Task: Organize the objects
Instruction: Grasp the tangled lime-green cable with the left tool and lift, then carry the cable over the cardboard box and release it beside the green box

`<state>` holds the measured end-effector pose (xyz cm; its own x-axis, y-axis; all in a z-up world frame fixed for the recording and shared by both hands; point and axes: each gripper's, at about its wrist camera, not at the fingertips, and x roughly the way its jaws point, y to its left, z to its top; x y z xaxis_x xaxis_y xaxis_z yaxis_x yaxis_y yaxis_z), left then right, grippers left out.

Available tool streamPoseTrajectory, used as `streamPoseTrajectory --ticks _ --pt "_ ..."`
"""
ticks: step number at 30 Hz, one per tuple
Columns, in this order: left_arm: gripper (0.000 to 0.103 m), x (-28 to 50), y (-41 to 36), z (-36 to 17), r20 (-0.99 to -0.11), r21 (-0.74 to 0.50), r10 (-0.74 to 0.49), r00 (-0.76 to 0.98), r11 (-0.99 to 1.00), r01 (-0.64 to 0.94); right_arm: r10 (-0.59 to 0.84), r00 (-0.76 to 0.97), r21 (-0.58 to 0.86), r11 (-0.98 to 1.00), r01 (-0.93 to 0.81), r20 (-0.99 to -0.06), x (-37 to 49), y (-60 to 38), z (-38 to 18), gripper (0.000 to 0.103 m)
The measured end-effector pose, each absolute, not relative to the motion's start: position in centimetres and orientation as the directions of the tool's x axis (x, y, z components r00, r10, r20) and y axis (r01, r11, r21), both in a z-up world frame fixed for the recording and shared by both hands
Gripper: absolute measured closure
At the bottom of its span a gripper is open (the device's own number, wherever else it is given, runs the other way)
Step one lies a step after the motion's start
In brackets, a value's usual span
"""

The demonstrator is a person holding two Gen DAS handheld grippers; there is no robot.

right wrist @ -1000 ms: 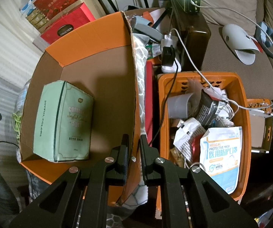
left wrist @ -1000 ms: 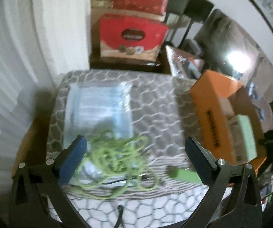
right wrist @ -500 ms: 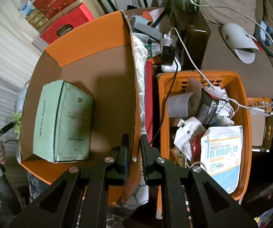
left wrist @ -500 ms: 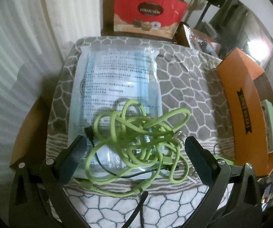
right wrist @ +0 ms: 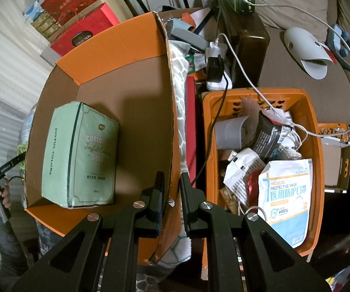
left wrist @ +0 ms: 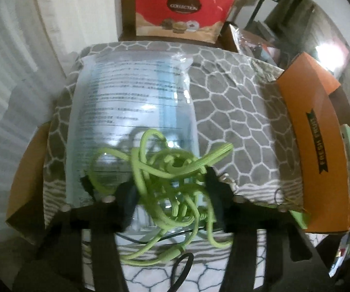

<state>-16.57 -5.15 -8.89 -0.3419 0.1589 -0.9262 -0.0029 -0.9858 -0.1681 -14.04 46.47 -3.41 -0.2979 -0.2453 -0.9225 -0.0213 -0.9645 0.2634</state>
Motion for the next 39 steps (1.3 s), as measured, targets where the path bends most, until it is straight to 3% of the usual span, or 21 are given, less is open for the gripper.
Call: streamPoseTrajectory --ticks 3,6,16,39 --pt "0.082 -16.7 -5.3 -8.6 -0.919 -0.202 0.187 -0.347 -0.979 0.006 -0.246 -0.298 0.264 -0.964 -0.021 -0.922 -14.0 46.5 -3.4 0.091" --pt "0.088 -16.9 -5.8 -8.3 -0.908 -0.255 0.229 -0.351 -0.966 0.032 -0.247 -0.298 0.265 -0.964 -0.022 -0.922 -14.1 46.5 -3.4 0.091" --pt "0.091 -16.5 -5.6 -4.4 -0.831 -0.414 0.37 -0.416 -0.91 0.018 -0.246 -0.298 0.264 -0.964 -0.022 -0.922 -14.0 46.5 -3.4 0.091" --pt "0.091 -17.3 1.9 8.1 -0.662 -0.535 0.547 -0.512 -0.824 -0.189 -0.247 -0.298 0.266 -0.964 -0.022 -0.922 -14.1 46.5 -3.4 0.091"
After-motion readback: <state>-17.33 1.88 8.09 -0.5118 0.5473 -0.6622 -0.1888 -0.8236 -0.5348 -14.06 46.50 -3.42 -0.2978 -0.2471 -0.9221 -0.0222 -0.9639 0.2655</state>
